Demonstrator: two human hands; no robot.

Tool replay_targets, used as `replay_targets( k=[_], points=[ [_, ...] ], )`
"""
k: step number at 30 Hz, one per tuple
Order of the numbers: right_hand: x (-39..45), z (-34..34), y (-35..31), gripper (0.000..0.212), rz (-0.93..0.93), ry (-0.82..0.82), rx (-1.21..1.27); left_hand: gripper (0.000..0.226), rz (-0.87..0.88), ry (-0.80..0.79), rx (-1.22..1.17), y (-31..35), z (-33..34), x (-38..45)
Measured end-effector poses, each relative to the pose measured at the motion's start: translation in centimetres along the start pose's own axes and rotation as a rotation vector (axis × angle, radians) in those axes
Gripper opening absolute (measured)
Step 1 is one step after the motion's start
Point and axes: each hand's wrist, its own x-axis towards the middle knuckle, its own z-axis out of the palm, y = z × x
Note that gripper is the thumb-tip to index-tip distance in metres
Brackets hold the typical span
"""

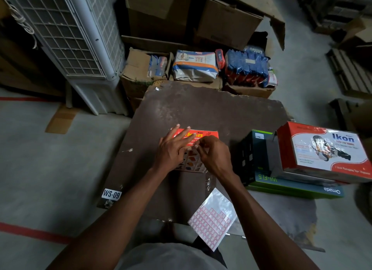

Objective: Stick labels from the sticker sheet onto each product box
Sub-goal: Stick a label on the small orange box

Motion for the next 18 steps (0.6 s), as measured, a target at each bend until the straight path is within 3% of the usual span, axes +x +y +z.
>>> replay_targets(
  k=[14, 18],
  points=[
    [-0.6, 0.7, -0.2, 0.010, -0.086, 0.097, -0.115, 0.052, -0.015, -0.020, -0.002, -0.1, -0.1, 0.4],
    [-1.1, 0.7, 0.2, 0.046, -0.026, 0.066, -0.016, 0.048, -0.006, -0.023, -0.008, -0.1, -0.1, 0.3]
  ],
)
